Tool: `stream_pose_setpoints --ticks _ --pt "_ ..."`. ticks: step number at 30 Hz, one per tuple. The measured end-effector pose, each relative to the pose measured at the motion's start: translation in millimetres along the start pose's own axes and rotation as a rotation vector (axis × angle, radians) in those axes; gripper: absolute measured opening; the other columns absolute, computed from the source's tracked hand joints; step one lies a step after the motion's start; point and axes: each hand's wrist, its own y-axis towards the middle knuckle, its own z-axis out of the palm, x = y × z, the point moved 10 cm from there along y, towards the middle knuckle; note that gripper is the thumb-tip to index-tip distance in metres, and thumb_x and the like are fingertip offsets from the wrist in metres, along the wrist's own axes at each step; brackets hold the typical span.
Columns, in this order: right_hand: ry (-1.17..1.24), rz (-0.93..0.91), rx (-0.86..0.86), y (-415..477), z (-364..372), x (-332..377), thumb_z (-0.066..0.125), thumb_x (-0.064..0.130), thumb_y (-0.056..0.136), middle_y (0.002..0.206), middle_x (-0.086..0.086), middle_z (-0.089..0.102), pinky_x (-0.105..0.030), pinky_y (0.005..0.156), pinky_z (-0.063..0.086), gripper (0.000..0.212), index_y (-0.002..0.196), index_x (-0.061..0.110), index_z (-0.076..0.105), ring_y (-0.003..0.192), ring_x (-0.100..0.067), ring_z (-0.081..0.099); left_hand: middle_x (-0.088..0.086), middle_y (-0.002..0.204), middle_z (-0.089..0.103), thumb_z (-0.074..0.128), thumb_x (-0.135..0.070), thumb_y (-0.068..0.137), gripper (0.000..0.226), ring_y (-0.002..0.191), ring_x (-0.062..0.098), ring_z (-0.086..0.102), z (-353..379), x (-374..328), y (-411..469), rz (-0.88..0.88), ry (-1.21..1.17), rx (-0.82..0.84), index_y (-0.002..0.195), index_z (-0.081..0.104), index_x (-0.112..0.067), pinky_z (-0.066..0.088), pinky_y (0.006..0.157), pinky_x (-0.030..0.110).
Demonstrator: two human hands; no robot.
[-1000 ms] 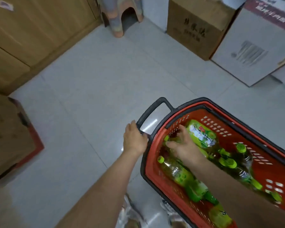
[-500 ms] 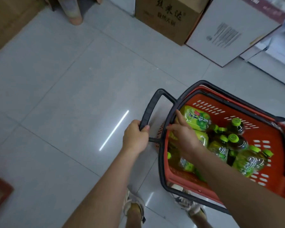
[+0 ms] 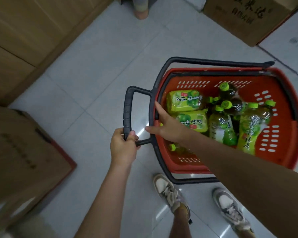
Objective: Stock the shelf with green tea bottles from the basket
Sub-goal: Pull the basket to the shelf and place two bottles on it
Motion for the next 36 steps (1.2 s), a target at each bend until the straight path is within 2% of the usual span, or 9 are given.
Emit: stream_pose_setpoints --ticks 6,9,11,17,20,24,28,32,36 --pt "-0.43 -0.039 0.296 -26.0 101.2 43.4 0.069 0.039 0.082 0.154 -0.003 0.035 -0.038 0.11 0.036 0.102 0.152 0.034 -0.005 0.138 -0.023 0.038 0.009 0.083 0.058 0.046 -0.01 0.099 0.007 0.073 0.016 0.06 -97.3 30.5 -10.1 -0.194 -0.157 -0.208 0.101 0.045 -0.004 0.055 0.064 0.033" --pt "-0.804 -0.061 0.266 -64.5 119.2 28.9 0.06 0.04 0.088 0.135 -0.007 0.054 -0.036 0.098 0.045 0.065 0.143 0.023 0.031 0.123 -0.028 0.053 0.011 0.084 0.057 0.043 -0.01 0.1 0.009 0.074 0.018 0.059 -122.9 44.2 -29.0 -0.295 -0.261 -0.257 0.103 0.045 -0.002 0.054 0.066 0.034" --pt "-0.872 -0.086 0.203 -78.9 122.5 22.4 0.055 0.036 0.092 0.12 -0.01 0.06 -0.034 0.09 0.048 0.045 0.132 0.018 0.046 0.113 -0.029 0.058 0.013 0.087 0.058 0.043 -0.011 0.1 0.011 0.077 0.02 0.06 -131.6 48.5 -39.7 -0.34 -0.304 -0.262 0.105 0.045 -0.001 0.056 0.071 0.038" --pt "-0.735 -0.207 0.12 -96.1 118.7 38.8 0.046 0.022 0.096 0.118 -0.012 0.064 -0.028 0.088 0.045 0.041 0.137 0.016 0.044 0.107 -0.028 0.061 0.015 0.087 0.064 0.046 -0.01 0.099 0.007 0.08 0.024 0.064 -149.7 9.0 -52.7 -0.288 -0.332 -0.195 0.103 0.045 -0.005 0.055 0.071 0.038" --pt "-0.629 -0.251 0.113 -104.0 104.9 62.7 0.041 0.033 0.096 0.109 -0.009 0.068 -0.036 0.084 0.052 0.046 0.14 0.026 0.037 0.097 -0.028 0.064 0.012 0.081 0.067 0.05 -0.008 0.096 0.012 0.075 0.021 0.066 -155.1 -40.8 -61.7 -0.16 -0.306 -0.156 0.108 0.047 -0.009 0.055 0.069 0.036" --pt "-0.565 -0.313 0.041 -127.1 71.0 111.6 0.039 0.046 0.096 0.086 0.001 0.067 -0.036 0.065 0.052 0.03 0.118 0.026 0.044 0.076 -0.021 0.066 0.006 0.071 0.063 0.047 -0.002 0.096 0.018 0.059 0.013 0.066 -141.0 -128.4 -90.6 -0.02 -0.395 -0.12 0.104 0.047 -0.019 0.055 0.057 0.024" --pt "-0.275 -0.316 -0.083 -147.0 24.5 175.1 0.05 0.033 0.097 0.056 0.008 0.053 -0.028 0.049 0.037 0.008 0.094 0.026 0.048 0.048 -0.003 0.049 0.003 0.06 0.048 0.046 -0.005 0.097 0.017 0.039 0.011 0.044 -107.9 -230.5 -114.8 0.124 -0.391 -0.047 0.095 0.045 -0.022 0.041 0.042 0.027" --pt "-0.109 -0.363 -0.338 -154.4 -34.6 239.2 0.05 0.027 0.098 0.056 0.005 0.048 -0.032 0.044 0.035 0.016 0.083 0.022 0.045 0.044 -0.004 0.043 0.002 0.059 0.042 0.045 -0.011 0.096 0.01 0.037 0.01 0.036 -62.4 -344.3 -117.3 0.232 -0.279 0.067 0.106 0.048 -0.012 0.033 0.039 0.023" --pt "-0.022 -0.369 -0.43 -139.3 -73.8 287.7 0.048 0.031 0.098 0.057 0.001 0.05 -0.042 0.045 0.041 0.019 0.085 0.017 0.048 0.045 -0.013 0.045 0.002 0.059 0.042 0.042 -0.008 0.094 0.01 0.038 0.011 0.036 -38.2 -420.3 -97.7 0.278 -0.187 0.108 0.099 0.048 -0.014 0.034 0.039 0.023"
